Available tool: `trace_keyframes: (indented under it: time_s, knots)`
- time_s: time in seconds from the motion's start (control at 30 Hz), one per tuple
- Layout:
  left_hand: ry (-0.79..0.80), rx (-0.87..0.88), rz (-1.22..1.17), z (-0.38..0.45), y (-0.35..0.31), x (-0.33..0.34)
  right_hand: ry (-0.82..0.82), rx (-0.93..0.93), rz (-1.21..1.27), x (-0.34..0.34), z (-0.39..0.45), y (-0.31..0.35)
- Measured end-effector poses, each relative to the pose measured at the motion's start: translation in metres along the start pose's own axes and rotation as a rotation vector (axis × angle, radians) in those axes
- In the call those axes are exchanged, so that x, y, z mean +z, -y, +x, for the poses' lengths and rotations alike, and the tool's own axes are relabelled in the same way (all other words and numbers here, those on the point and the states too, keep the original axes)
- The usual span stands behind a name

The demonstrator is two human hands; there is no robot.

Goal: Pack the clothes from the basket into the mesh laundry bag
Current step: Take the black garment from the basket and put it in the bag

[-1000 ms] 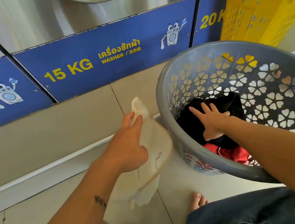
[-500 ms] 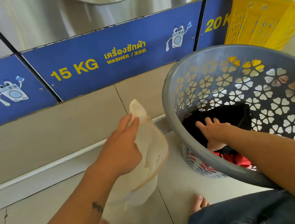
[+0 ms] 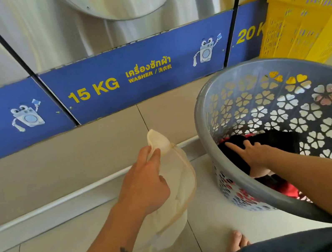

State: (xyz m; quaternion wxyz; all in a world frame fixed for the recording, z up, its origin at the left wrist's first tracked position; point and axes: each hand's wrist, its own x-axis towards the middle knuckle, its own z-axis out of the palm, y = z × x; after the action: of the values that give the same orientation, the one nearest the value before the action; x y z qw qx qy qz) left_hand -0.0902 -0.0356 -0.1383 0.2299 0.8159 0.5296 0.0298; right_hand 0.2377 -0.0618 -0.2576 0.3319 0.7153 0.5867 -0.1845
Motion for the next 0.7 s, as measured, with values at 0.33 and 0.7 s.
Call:
trace_keyframes:
  time_s: [0.33,0.7]
  knots:
    - [0.020,-0.007,0.000,-0.002,-0.001,-0.004,-0.234,-0.041,-0.156,-0.015,-0.010,0.016]
    - [0.045,-0.026,0.017,0.007,-0.001,0.005,-0.225,-0.177,0.263,-0.027,-0.013,0.013]
